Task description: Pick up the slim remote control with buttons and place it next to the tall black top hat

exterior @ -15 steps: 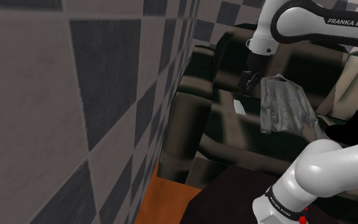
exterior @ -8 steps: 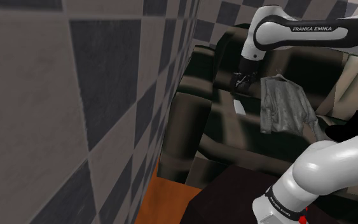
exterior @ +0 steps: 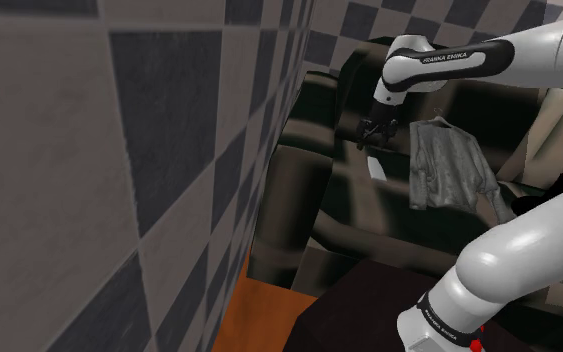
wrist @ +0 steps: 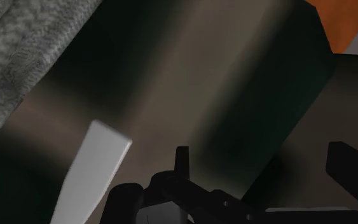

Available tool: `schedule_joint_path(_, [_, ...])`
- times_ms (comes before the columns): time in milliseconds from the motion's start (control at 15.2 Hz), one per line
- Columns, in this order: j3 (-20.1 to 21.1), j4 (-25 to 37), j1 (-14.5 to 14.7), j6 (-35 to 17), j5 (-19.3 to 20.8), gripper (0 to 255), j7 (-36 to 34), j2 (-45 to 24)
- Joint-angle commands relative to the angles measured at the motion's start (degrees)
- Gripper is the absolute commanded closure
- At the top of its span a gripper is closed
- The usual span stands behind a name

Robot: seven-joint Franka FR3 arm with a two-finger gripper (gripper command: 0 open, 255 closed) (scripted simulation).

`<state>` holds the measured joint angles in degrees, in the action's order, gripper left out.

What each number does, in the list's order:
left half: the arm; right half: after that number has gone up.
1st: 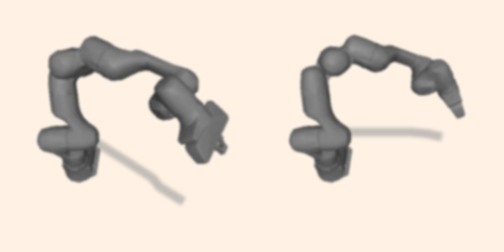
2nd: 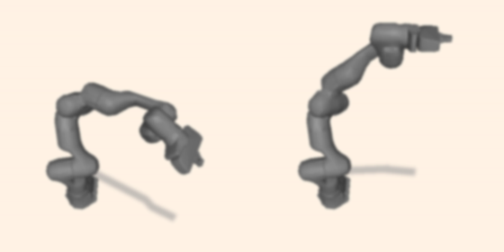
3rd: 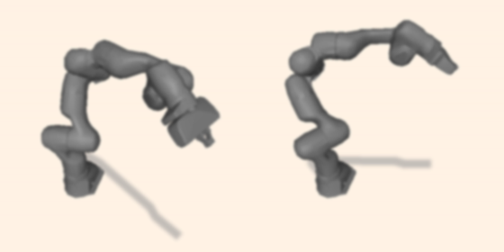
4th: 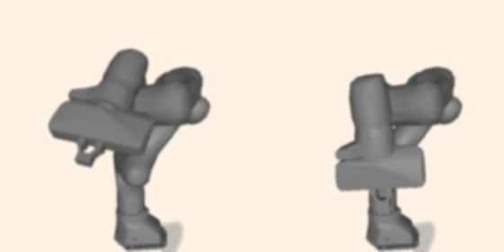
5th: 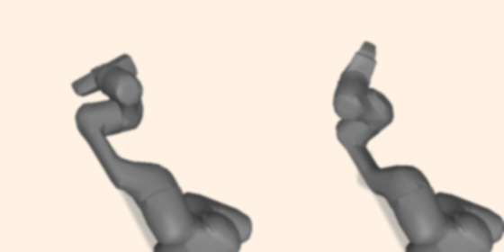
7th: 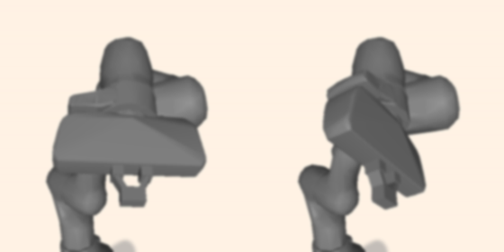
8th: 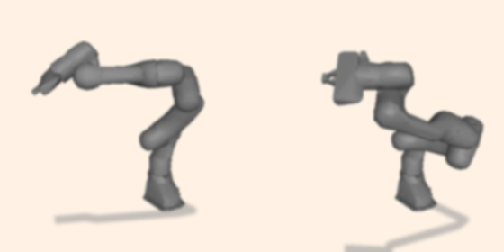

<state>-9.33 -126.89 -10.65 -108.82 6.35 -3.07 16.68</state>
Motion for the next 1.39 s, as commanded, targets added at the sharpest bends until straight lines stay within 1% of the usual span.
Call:
schedule_joint_path(0, [-1.14, 1.62, -0.91, -1.8, -0.44, 0, -0.82, -3.24])
schedule_joint_path(264, [-3.77, 5.05, -2.91, -5.13, -1.81, 0, -1.51, -9.74])
schedule_joint_path(594, [-6.81, 10.01, -5.56, -8.46, -4.63, 0, -1.87, -17.94])
schedule_joint_path(924, [-9.29, 15.67, -8.71, -10.83, -8.5, 0, -1.83, -26.19])
schedule_joint_path(1320, [-11.23, 23.02, -13.24, -12.36, -13.71, 0, -1.78, -35.74])
